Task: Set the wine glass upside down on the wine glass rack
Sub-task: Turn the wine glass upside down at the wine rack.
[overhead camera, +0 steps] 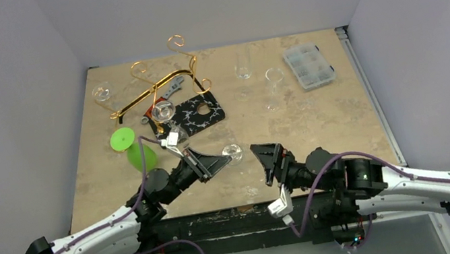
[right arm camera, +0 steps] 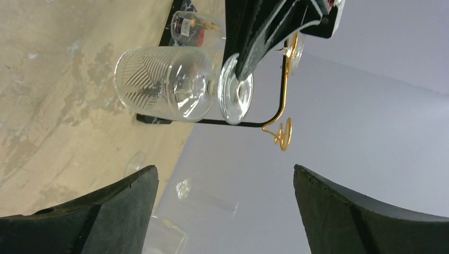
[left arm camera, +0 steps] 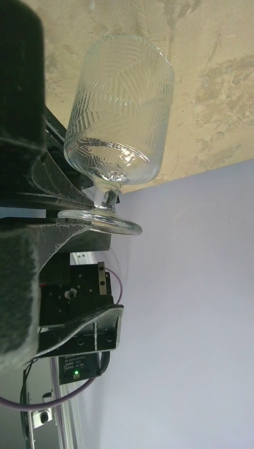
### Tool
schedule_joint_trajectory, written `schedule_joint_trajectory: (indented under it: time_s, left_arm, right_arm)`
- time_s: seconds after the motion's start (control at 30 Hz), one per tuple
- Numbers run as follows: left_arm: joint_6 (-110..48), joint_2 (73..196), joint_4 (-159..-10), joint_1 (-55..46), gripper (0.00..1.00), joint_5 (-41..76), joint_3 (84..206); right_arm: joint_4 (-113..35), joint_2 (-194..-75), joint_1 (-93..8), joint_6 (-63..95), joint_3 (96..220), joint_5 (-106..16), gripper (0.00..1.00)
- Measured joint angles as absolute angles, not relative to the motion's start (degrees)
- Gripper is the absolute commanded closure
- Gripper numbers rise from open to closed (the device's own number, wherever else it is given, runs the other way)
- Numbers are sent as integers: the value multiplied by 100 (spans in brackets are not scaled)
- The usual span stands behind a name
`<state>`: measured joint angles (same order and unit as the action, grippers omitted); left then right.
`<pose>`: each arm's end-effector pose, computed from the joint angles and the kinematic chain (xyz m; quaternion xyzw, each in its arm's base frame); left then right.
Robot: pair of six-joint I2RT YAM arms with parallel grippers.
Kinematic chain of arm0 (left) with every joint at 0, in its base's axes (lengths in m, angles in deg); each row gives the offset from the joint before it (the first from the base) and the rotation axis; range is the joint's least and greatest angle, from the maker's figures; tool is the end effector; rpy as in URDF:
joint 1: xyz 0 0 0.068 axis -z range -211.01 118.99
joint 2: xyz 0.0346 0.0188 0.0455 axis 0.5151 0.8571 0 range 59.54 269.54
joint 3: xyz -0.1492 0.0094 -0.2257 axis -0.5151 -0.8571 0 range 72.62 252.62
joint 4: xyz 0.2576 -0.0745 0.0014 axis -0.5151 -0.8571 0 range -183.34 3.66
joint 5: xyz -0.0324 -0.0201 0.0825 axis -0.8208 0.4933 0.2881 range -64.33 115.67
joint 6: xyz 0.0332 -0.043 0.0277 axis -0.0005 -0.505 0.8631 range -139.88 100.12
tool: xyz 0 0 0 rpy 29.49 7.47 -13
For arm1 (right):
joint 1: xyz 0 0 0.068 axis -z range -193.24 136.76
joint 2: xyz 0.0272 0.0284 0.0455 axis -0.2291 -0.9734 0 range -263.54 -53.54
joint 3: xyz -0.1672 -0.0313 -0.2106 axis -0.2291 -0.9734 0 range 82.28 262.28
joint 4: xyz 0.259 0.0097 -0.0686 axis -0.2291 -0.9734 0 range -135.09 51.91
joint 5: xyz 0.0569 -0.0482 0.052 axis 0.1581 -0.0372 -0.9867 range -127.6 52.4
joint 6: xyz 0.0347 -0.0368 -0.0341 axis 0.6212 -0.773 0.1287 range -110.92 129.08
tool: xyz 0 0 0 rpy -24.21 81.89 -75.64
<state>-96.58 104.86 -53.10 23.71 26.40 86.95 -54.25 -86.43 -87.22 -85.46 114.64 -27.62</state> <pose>0.1174 -0.1648 0.2260 -0.1367 0.6795 -0.6552 0.3005 0.0536 0.1580 0.2792 -0.7900 0.1316 -0.1748 0.5727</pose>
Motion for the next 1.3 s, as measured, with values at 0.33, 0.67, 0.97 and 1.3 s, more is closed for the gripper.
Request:
schedule_joint_trajectory:
  time_s: [0.33,0.67,0.97,1.3]
  left_arm:
    - [-9200,9870,-6386,2102,100,2305,8776]
    - [-8579,9599,-7385,1844,100,1785,9432]
    - [-7914,9269,-8294,1775,100,1532,10199]
    - [-7425,9161,-8941,1770,100,1276,10682]
  right_arm:
    - [-6483,-8708,-8571,-7302,12157,-2539,1]
    - [-6627,-9720,-6980,-5184,13213,-2555,1]
    - [-7615,-10479,-5623,-3211,14297,-3195,1]
    - [-9058,-11945,-3754,-1912,15399,-4609,5]
